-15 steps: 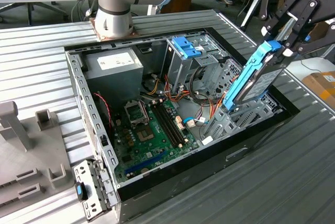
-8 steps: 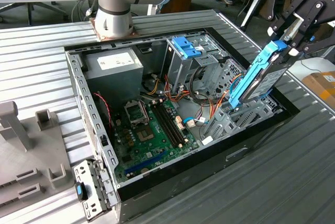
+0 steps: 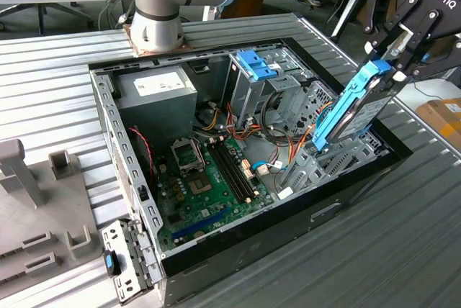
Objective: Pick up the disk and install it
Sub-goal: 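Insert the disk into the insertion slot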
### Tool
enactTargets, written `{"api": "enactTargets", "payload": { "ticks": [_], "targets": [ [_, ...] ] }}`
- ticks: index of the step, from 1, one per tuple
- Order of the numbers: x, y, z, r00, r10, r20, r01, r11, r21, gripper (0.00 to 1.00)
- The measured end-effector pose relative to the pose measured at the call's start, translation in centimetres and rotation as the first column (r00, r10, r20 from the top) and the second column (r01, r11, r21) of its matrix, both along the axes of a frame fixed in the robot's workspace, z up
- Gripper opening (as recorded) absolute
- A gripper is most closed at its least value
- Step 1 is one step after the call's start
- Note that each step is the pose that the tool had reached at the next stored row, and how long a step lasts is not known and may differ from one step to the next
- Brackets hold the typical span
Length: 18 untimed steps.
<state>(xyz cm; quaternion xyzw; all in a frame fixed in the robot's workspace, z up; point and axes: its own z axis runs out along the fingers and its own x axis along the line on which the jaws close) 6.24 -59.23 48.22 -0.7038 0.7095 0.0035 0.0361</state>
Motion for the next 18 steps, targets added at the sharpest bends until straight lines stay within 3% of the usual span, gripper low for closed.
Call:
{"api": "enactTargets", "payload": {
  "ticks": [18],
  "targets": [
    [-0.23, 0.00, -1.37, 1.0000, 0.000, 0.0005, 0.000, 1.0000, 0.0004, 0.36]
  ]
}}
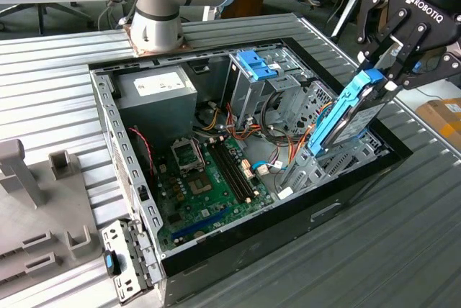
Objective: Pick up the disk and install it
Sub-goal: 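Insert the disk into the insertion slot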
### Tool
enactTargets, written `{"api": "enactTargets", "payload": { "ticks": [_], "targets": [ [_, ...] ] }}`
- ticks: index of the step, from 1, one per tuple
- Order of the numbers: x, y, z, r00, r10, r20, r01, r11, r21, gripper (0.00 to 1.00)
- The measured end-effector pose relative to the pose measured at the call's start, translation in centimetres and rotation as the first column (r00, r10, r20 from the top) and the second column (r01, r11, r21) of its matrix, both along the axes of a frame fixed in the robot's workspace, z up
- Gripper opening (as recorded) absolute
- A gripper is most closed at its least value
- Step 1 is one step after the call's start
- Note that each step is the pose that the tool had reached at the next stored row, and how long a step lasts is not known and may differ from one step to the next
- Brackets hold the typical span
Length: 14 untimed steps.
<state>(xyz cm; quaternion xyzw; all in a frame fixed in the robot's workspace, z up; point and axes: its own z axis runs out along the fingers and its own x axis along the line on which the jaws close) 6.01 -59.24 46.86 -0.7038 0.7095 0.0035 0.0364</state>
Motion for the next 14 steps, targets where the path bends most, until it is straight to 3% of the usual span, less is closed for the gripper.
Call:
{"api": "enactTargets", "payload": {
  "ticks": [14],
  "targets": [
    [-0.07, 0.19, -0.16, 1.0000, 0.000, 0.0000, 0.000, 1.0000, 0.0002, 0.36]
  ]
}}
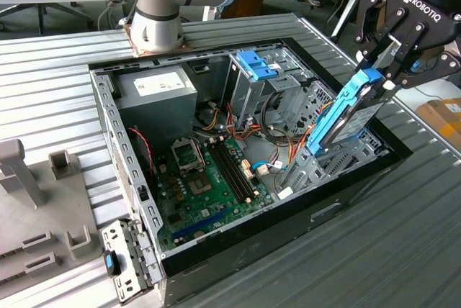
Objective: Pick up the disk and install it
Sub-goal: 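Insert the disk into the insertion slot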
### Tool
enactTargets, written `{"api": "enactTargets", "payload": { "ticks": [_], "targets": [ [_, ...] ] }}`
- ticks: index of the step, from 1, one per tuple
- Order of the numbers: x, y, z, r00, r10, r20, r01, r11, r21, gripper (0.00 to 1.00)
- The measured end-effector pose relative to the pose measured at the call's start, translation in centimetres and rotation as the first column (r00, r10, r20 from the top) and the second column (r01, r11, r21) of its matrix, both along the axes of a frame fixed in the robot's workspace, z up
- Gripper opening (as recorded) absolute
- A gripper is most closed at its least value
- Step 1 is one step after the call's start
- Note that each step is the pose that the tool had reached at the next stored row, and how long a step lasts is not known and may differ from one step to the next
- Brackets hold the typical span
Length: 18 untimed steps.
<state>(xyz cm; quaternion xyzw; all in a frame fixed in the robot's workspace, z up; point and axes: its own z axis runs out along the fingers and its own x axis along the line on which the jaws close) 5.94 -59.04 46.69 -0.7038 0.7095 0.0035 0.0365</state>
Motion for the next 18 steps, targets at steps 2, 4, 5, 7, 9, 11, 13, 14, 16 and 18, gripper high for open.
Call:
{"api": "enactTargets", "payload": {
  "ticks": [2, 4, 5, 7, 9, 11, 13, 14, 16, 18],
  "targets": [
    [0.00, 0.00, -0.26, 1.0000, 0.000, 0.0000, 0.000, 1.0000, -0.0001, 0.36],
    [0.00, 0.00, -0.46, 1.0000, 0.000, 0.0000, 0.000, 1.0000, -0.0001, 0.36],
    [0.00, 0.00, -0.60, 1.0000, 0.000, 0.0000, 0.000, 1.0000, 0.0000, 0.36],
    [0.00, 0.00, -0.76, 1.0000, 0.000, 0.0000, 0.000, 1.0000, -0.0001, 0.36],
    [0.05, 0.01, -0.88, 1.0000, 0.000, -0.0001, 0.000, 1.0000, -0.0001, 0.36],
    [0.10, 0.01, -0.92, 1.0000, 0.000, 0.0000, 0.000, 1.0000, 0.0000, 0.36],
    [0.14, 0.02, -1.15, 1.0000, 0.000, 0.0000, 0.000, 1.0000, -0.0001, 0.36],
    [0.14, 0.02, -1.34, 1.0000, 0.000, 0.0000, 0.000, 1.0000, -0.0001, 0.36],
    [0.14, 0.02, -1.64, 1.0000, 0.000, 0.0000, 0.000, 1.0000, 0.0000, 0.36],
    [0.16, 0.02, -1.89, 1.0000, 0.000, 0.0000, 0.000, 1.0000, 0.0000, 0.36]
  ]
}}
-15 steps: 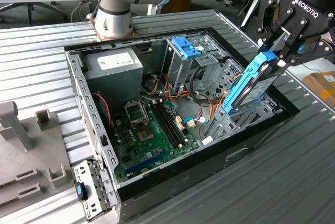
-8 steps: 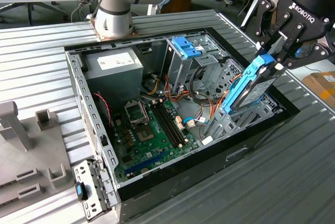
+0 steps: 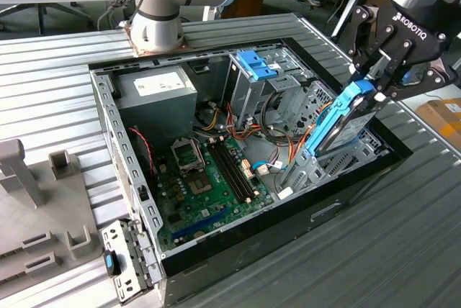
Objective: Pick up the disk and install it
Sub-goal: 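Insert the disk into the insertion slot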
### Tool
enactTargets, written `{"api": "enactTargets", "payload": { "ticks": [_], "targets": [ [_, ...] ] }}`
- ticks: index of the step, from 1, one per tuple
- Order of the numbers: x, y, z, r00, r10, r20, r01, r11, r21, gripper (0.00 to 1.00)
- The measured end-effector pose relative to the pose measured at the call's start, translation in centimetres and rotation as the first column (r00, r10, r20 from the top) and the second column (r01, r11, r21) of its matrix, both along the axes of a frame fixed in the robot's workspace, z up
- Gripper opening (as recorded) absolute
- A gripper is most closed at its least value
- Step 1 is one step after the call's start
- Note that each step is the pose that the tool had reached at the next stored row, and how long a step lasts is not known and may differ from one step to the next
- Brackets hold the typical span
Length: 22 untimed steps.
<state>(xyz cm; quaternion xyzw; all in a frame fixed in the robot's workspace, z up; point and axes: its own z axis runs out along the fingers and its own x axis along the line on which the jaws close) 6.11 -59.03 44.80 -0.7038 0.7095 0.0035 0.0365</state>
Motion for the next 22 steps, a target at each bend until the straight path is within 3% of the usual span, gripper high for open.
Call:
{"api": "enactTargets", "payload": {
  "ticks": [6, 11, 16, 22],
  "targets": [
    [0.03, 0.00, -0.32, 1.0000, 0.000, 0.0000, 0.000, 1.0000, 0.0001, 0.36],
    [0.03, 0.00, -1.12, 1.0000, 0.000, 0.0000, 0.000, 1.0000, 0.0000, 0.36],
    [0.04, 0.00, -2.77, 1.0000, 0.000, 0.0000, 0.000, 1.0000, 0.0000, 0.36],
    [0.03, 0.00, -3.19, 1.0000, 0.000, 0.0001, 0.000, 1.0000, 0.0002, 0.36]
  ]
}}
